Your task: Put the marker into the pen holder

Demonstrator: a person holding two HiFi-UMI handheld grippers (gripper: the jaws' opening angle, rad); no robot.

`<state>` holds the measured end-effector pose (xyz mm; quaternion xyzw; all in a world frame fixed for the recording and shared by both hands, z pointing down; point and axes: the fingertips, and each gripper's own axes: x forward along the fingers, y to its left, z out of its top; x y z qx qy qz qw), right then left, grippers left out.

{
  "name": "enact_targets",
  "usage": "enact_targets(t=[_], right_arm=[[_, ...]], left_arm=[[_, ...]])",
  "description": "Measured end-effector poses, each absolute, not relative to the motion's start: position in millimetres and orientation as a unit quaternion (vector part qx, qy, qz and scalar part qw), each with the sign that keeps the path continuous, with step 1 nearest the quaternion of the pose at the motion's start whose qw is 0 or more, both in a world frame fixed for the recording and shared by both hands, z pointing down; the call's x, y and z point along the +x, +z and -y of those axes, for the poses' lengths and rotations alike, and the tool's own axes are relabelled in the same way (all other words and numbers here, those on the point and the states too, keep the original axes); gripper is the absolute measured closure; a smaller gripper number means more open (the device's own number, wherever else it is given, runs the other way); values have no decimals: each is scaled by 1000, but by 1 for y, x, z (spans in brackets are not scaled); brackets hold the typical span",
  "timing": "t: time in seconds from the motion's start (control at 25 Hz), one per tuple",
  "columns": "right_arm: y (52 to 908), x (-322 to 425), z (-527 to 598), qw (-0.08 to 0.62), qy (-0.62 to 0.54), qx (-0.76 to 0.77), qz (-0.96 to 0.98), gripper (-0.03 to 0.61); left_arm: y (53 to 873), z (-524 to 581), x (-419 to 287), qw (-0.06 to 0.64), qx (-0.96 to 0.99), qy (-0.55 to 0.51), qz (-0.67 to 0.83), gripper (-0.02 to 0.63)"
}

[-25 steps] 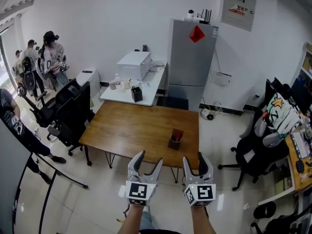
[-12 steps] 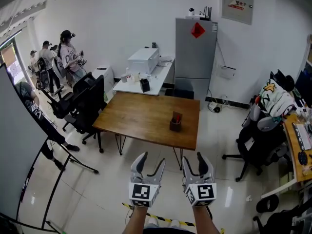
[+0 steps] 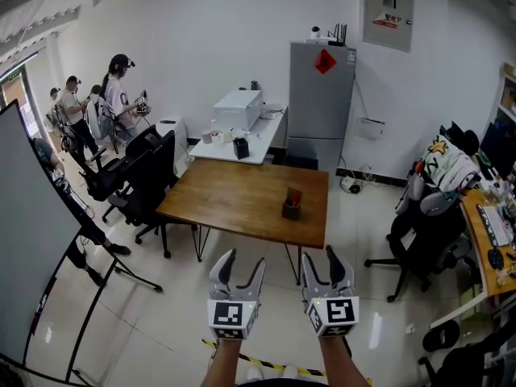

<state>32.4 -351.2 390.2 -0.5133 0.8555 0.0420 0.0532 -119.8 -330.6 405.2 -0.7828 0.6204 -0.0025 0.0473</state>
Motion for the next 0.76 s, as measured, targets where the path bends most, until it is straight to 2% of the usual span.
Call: enact_targets(t=[0.36,0.76], right_arm=[[406,38,340,31,20,-549,-835,354],[399,26,331,44,28,-543,-838,362]], left_arm=[[405,317,-127,61,-783,-14,-619,339],[413,316,-134,37,-788,-12,-615,341]])
